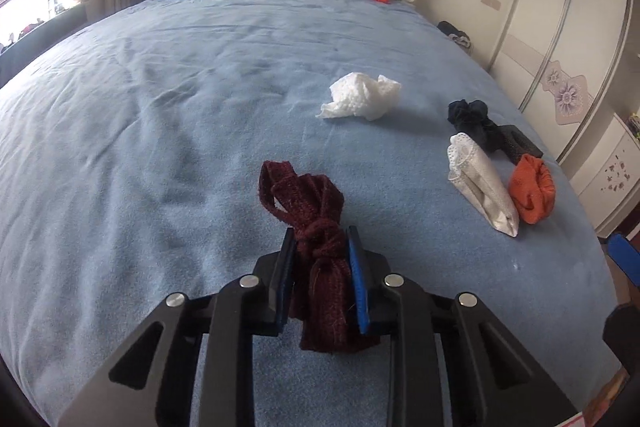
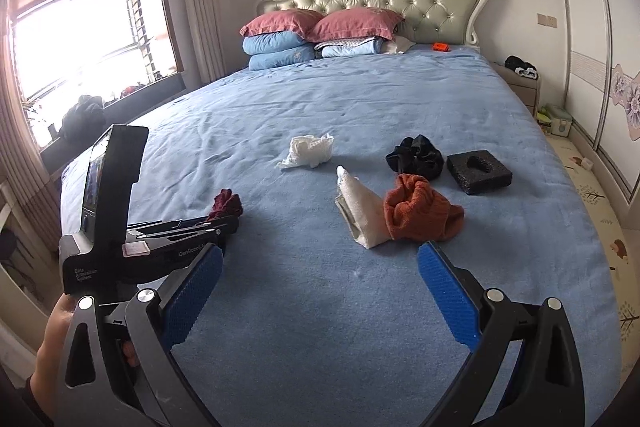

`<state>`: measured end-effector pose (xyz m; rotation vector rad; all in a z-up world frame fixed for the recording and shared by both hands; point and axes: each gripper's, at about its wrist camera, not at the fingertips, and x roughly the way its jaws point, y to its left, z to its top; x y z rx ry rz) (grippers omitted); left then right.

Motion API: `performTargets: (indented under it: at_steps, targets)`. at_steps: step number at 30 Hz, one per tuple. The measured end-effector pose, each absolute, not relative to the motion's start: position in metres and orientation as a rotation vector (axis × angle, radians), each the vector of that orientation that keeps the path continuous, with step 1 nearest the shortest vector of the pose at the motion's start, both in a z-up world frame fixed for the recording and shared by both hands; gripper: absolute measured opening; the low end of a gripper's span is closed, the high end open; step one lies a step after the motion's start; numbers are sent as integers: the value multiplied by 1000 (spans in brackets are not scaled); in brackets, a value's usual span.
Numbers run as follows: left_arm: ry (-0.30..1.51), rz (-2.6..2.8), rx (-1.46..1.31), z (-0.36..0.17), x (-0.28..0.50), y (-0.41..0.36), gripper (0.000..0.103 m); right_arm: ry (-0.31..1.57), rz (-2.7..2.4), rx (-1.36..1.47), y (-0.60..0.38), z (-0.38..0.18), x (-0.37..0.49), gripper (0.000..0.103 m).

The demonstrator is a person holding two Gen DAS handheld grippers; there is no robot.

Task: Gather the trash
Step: 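Grasp the maroon knit scarf with the left tool while the right tool grasps the white lace cloth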

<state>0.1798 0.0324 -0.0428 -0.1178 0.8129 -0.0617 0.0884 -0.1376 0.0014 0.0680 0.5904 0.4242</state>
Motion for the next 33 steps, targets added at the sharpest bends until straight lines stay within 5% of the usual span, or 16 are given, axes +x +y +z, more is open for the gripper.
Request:
performTargets:
  at_steps: [8, 15, 25, 28, 33]
  targets:
    - [738, -92, -87, -20, 170, 29, 25, 661, 485, 46, -117, -3, 112, 71]
    - [770, -110, -126, -23, 192, 32, 25, 738, 399, -109, -100, -17, 160, 39]
    - [785, -157, -126, -26, 196, 17, 26, 832, 335, -156, -101, -35, 207, 35]
    - [795, -162, -116, -29, 193, 14, 26, 831, 302, -191, -96, -38, 204, 20]
    - [793, -155, -93, -27, 184, 11, 26, 760, 390, -93, -106, -20, 173, 14]
